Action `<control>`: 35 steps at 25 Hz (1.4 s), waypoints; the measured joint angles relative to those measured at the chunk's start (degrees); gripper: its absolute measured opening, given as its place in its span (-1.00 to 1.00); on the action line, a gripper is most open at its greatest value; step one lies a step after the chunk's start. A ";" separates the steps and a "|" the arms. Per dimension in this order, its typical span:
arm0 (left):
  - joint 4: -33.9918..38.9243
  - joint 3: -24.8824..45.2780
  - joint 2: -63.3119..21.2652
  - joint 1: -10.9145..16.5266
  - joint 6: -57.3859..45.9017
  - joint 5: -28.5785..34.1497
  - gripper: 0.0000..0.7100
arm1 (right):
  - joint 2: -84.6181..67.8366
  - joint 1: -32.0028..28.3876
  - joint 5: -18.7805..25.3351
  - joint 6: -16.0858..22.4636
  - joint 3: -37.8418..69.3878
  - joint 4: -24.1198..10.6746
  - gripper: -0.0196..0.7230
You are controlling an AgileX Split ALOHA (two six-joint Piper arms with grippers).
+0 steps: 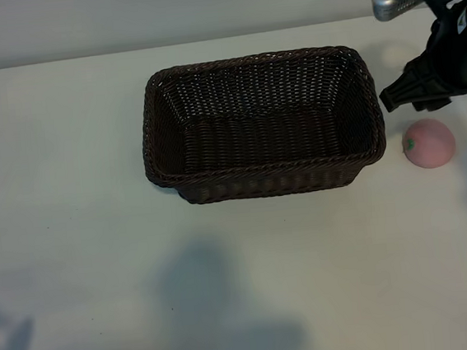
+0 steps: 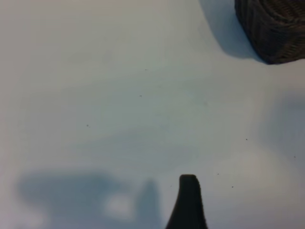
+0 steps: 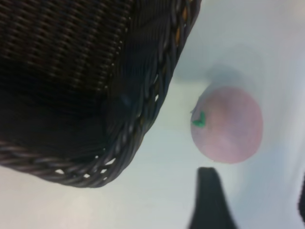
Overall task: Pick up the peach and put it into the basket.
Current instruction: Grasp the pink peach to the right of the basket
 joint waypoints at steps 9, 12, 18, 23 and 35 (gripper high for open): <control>0.06 0.00 -0.26 -3.47 0.65 -0.17 0.68 | 6.84 -5.37 -3.56 1.20 0.00 -0.07 0.59; 0.06 0.00 -2.13 -3.47 0.77 -0.30 0.68 | 8.66 -7.13 -4.28 0.83 -0.05 0.58 0.59; 0.07 0.00 -6.66 -3.47 1.21 -0.29 0.68 | 14.17 -8.78 -7.38 -1.96 -0.05 3.04 0.59; 0.07 0.00 -6.66 -3.47 1.26 -0.29 0.68 | 17.15 -8.78 -8.49 -2.12 -0.05 3.20 0.59; 0.05 0.00 -6.66 -3.47 1.26 -0.29 0.67 | 21.24 -8.83 -10.23 -2.03 -0.21 4.35 -0.32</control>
